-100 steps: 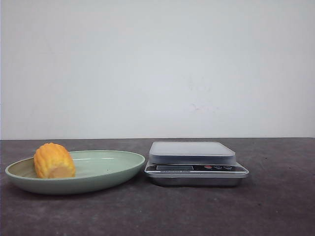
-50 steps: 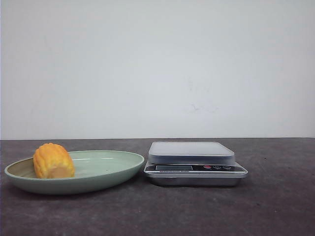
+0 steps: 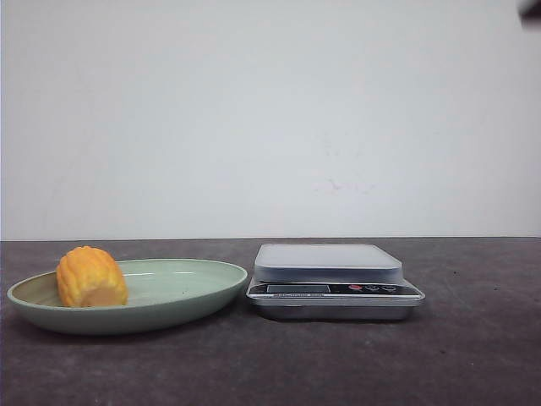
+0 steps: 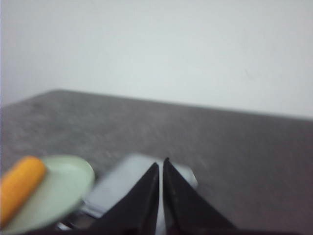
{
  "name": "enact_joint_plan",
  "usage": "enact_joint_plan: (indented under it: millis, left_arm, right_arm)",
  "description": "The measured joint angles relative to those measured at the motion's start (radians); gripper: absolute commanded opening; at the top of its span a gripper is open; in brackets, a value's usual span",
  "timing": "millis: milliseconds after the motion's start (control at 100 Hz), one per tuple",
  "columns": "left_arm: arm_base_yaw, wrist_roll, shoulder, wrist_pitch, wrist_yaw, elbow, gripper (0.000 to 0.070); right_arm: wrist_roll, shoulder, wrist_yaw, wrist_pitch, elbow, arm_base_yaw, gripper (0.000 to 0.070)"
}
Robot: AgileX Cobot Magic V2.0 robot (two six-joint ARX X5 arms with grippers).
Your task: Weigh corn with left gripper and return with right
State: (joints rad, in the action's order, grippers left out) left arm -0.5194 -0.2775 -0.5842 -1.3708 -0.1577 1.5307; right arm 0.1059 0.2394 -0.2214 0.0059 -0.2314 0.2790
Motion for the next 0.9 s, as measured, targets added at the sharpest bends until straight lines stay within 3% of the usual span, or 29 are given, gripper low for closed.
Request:
enact_joint_plan:
  millis: [310,510,900]
  left_arm:
    - [0.000,0.000,0.000,0.000,0.000,0.000,0.0012]
    - [0.000,0.000,0.000,0.000,0.000,0.000,0.0012]
    - [0.000,0.000,0.000,0.000,0.000,0.000,0.0012]
  right_arm:
    - [0.014,-0.222,-0.014,-0.003,0.209,-0.204,0.0007]
    - [0.031,-0.235,-0.039,-0.164,0.217,-0.216,0.0007]
    - [0.033,-0.235,-0.038,-0.164,0.217,-0.216,0.0007]
